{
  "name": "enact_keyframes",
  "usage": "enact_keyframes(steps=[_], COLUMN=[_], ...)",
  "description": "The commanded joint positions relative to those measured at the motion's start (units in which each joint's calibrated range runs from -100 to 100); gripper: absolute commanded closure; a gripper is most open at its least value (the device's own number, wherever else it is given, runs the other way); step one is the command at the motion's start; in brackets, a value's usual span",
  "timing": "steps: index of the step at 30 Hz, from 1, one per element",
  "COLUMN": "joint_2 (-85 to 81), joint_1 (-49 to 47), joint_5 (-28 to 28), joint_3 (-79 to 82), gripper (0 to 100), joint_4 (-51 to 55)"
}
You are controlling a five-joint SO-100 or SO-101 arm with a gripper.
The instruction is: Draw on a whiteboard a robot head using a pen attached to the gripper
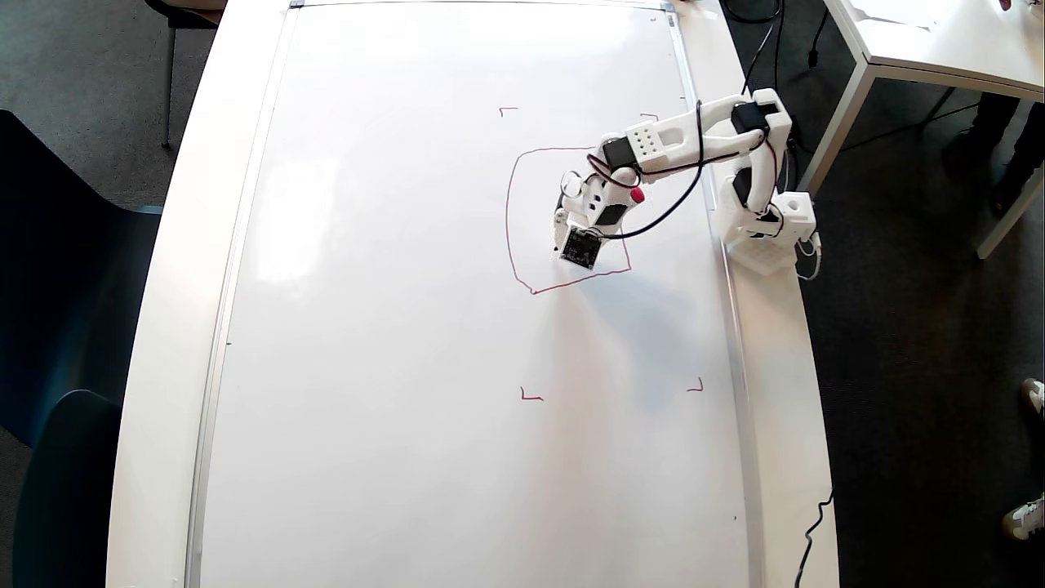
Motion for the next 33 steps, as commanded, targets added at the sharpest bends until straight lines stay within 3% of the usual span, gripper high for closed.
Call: enact_keyframes(steps=[1,33], joint_2=[-2.99,-4.83], joint_1=[0.19,1.29], joint_5=[0.19,-0.23], joint_3=[-0.1,9.43], gripper=[99,99], joint_4=[-0.28,-0.63])
